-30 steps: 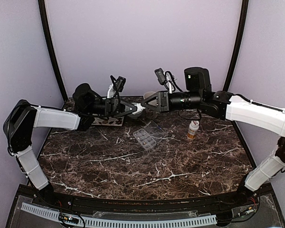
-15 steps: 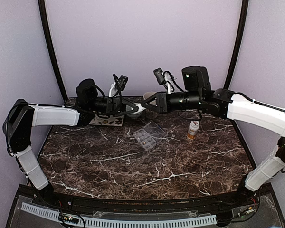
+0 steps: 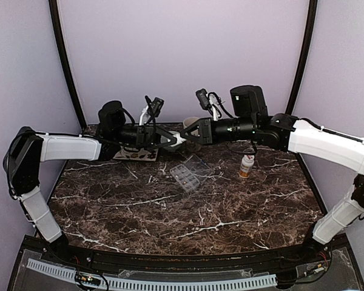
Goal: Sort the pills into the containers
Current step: Screw the lid of the pill bottle onto the pill bottle.
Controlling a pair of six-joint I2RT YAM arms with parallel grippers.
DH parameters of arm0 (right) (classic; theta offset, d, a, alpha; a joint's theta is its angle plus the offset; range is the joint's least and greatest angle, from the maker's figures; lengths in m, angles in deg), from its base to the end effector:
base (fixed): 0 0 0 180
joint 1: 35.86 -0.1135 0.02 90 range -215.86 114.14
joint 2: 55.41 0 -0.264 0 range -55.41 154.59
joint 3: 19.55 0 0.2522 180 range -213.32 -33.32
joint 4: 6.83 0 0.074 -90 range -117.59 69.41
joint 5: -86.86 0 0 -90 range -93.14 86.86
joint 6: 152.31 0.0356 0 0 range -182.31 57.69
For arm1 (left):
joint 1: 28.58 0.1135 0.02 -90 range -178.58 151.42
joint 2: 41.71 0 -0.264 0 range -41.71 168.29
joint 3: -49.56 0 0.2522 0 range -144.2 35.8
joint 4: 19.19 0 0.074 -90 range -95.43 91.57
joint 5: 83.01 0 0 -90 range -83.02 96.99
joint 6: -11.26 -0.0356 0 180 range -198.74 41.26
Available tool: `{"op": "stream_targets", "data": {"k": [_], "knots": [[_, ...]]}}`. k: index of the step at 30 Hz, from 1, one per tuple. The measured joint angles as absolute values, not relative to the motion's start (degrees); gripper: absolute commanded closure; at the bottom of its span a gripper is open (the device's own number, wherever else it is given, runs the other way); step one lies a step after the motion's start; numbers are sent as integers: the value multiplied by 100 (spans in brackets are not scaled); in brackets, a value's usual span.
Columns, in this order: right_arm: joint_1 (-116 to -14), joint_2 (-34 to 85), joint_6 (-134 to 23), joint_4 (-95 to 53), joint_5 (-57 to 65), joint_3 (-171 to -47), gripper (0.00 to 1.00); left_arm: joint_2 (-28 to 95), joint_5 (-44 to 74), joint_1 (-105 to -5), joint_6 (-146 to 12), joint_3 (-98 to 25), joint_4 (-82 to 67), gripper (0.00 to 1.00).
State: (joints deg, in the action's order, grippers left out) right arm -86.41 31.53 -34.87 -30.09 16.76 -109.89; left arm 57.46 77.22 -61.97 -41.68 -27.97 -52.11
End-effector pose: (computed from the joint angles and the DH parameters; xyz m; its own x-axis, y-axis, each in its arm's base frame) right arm 0.2186 0.2847 0.3556 -0.6199 -0.0714 -0.7814 -0.7254 0.4317 0.5360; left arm 0.2996 -0.2376 0.2980 -0.4462 0.0500 -0.8935 0.8619 -0.2448 -0.4441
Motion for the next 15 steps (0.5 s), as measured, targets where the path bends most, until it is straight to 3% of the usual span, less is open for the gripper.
{"op": "stream_targets", "data": {"k": [15], "knots": [[-8612,3369,-2705,-3260,1945,-11404,100,5193,7333,-6197,-5274,-2795,-4028,100]]}}
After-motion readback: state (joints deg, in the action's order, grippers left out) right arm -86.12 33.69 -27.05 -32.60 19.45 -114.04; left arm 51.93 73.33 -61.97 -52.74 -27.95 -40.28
